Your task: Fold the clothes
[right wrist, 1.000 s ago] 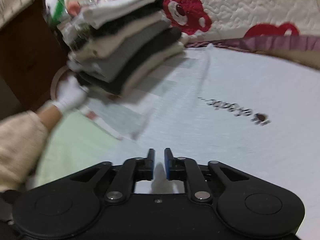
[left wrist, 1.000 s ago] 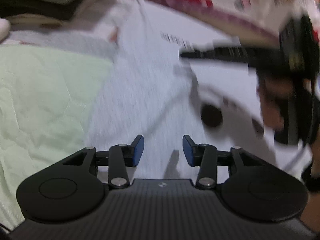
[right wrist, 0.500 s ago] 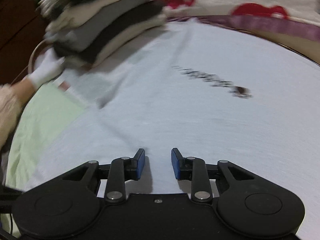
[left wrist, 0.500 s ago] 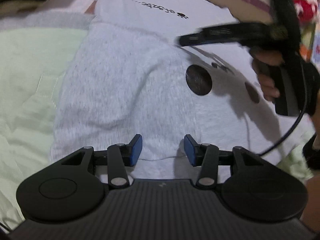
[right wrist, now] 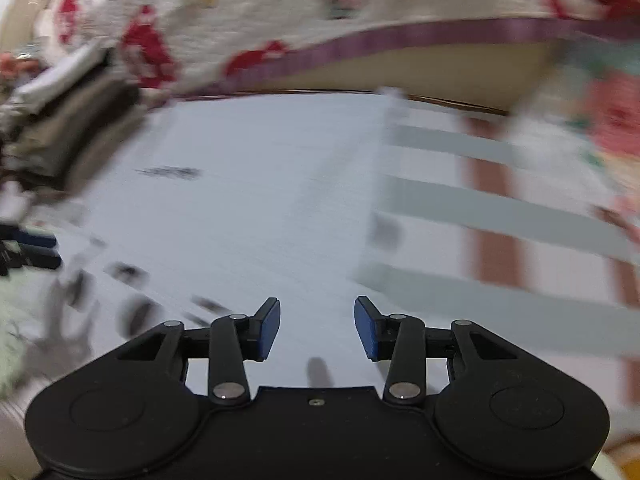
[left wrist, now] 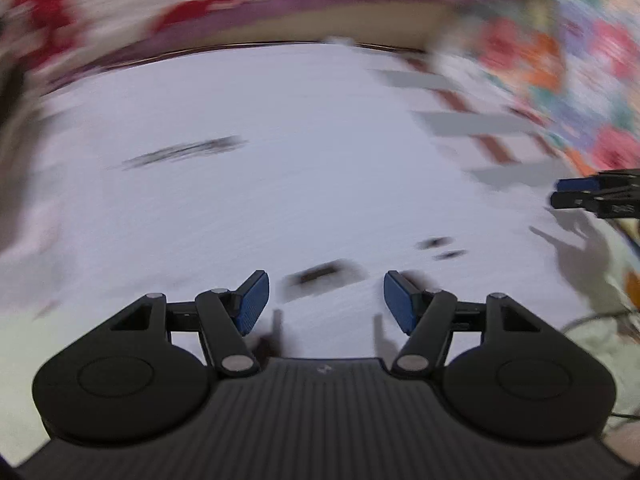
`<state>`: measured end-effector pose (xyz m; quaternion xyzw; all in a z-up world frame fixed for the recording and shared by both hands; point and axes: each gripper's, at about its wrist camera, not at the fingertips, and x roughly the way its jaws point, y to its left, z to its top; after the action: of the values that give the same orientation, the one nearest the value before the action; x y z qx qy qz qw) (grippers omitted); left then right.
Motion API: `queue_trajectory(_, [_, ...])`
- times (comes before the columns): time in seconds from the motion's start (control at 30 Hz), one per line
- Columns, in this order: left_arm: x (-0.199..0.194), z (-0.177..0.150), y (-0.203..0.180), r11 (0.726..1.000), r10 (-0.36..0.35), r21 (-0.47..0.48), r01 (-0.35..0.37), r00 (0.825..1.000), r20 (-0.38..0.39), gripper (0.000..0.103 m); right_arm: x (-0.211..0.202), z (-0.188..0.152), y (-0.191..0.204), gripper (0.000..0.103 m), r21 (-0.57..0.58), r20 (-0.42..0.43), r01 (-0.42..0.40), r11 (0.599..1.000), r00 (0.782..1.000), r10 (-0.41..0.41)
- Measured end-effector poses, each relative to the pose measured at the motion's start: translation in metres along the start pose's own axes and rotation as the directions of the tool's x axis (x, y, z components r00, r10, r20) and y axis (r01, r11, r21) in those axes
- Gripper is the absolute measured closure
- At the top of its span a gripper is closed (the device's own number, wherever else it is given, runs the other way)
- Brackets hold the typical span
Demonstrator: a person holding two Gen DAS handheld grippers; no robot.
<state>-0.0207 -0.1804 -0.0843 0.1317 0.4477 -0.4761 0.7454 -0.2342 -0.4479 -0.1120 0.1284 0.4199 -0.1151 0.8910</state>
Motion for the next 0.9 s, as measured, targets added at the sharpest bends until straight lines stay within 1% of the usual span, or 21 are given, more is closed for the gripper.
queue_trajectory(0.07, [0.026,0.01,-0.027,0.993,-0.106,0.043,0.108,0.994,-0.038,0.04,-0.015,-0.021,-0.037,0.054,0.119,-0.014,0.028,0.992,1.0,-0.027])
queue_trajectory(0.13, [0.038,0.012,-0.042,0.987,-0.15,0.057,0.153,0.987,-0.056,0.04,-0.026,-0.044,-0.07,0.054,0.246,-0.025,0.044,0.968,0.999,-0.039])
queue_trajectory(0.2, [0.049,0.012,-0.056,0.979,-0.188,0.068,0.193,0.98,-0.073,0.04,-0.032,-0.063,-0.092,0.054,0.358,-0.02,0.025,0.933,1.0,-0.019])
queue_trajectory(0.27, [0.059,0.013,-0.07,0.969,-0.225,0.079,0.232,0.97,-0.089,0.041,-0.034,-0.08,-0.107,0.054,0.47,0.012,-0.026,0.882,1.0,0.023])
queue_trajectory(0.3, [0.064,0.013,-0.077,0.964,-0.243,0.084,0.252,0.965,-0.098,0.041,-0.033,-0.087,-0.11,0.053,0.519,0.031,-0.064,0.852,0.998,0.056])
queue_trajectory(0.37, [0.075,0.014,-0.092,0.952,-0.28,0.094,0.291,0.953,-0.115,0.042,-0.03,-0.101,-0.116,0.052,0.607,0.074,-0.143,0.782,0.99,0.124])
queue_trajectory(0.4, [0.08,0.014,-0.099,0.946,-0.298,0.099,0.31,0.947,-0.124,0.042,-0.028,-0.105,-0.115,0.052,0.623,0.087,-0.183,0.761,0.982,0.165])
queue_trajectory(0.43, [0.085,0.014,-0.106,0.939,-0.315,0.103,0.329,0.94,-0.132,0.042,-0.024,-0.108,-0.112,0.052,0.614,0.084,-0.205,0.762,0.977,0.195])
queue_trajectory(0.5, [0.095,0.015,-0.12,0.923,-0.35,0.111,0.368,0.925,-0.15,0.042,-0.019,-0.111,-0.103,0.052,0.56,0.075,-0.199,0.804,0.979,0.19])
queue_trajectory(0.57, [0.1,0.014,-0.129,0.931,-0.278,0.207,0.302,0.951,-0.137,0.042,-0.017,-0.116,-0.1,0.052,0.541,0.122,-0.209,0.814,0.978,0.17])
queue_trajectory(0.6, [0.104,0.014,-0.133,0.932,-0.238,0.248,0.265,0.962,-0.133,0.042,-0.016,-0.118,-0.101,0.052,0.558,0.163,-0.23,0.797,0.972,0.167])
queue_trajectory(0.63, [0.107,0.014,-0.134,0.932,-0.224,0.258,0.255,0.964,-0.141,0.043,-0.014,-0.12,-0.101,0.052,0.579,0.206,-0.254,0.775,0.965,0.163])
queue_trajectory(0.67, [0.109,0.014,-0.134,0.933,-0.23,0.246,0.262,0.961,-0.152,0.043,-0.013,-0.122,-0.1,0.056,0.588,0.247,-0.282,0.758,0.955,0.164])
queue_trajectory(0.7, [0.11,0.013,-0.132,0.934,-0.25,0.221,0.282,0.955,-0.162,0.043,-0.012,-0.122,-0.098,0.077,0.577,0.284,-0.316,0.753,0.942,0.178])
queue_trajectory(0.73, [0.107,0.011,-0.13,0.931,-0.269,0.209,0.3,0.949,-0.166,0.043,-0.01,-0.119,-0.093,0.095,0.551,0.301,-0.34,0.762,0.933,0.199])
queue_trajectory(0.77, [0.104,0.01,-0.13,0.926,-0.277,0.217,0.309,0.947,-0.163,0.045,-0.009,-0.115,-0.088,0.094,0.53,0.288,-0.336,0.778,0.935,0.207])
queue_trajectory(0.8, [0.1,0.008,-0.131,0.921,-0.284,0.229,0.315,0.946,-0.16,0.05,-0.009,-0.112,-0.081,0.094,0.508,0.258,-0.315,0.802,0.944,0.207])
queue_trajectory(0.83, [0.096,0.007,-0.132,0.916,-0.29,0.241,0.321,0.944,-0.156,0.053,-0.01,-0.11,-0.076,0.091,0.492,0.224,-0.282,0.823,0.955,0.193])
queue_trajectory(0.87, [0.094,0.006,-0.133,0.911,-0.289,0.257,0.322,0.944,-0.157,0.059,-0.011,-0.109,-0.072,0.09,0.477,0.19,-0.248,0.844,0.966,0.176])
queue_trajectory(0.9, [0.092,0.003,-0.135,0.907,-0.285,0.275,0.32,0.945,-0.161,0.066,-0.014,-0.11,-0.073,0.09,0.481,0.169,-0.227,0.847,0.972,0.164])
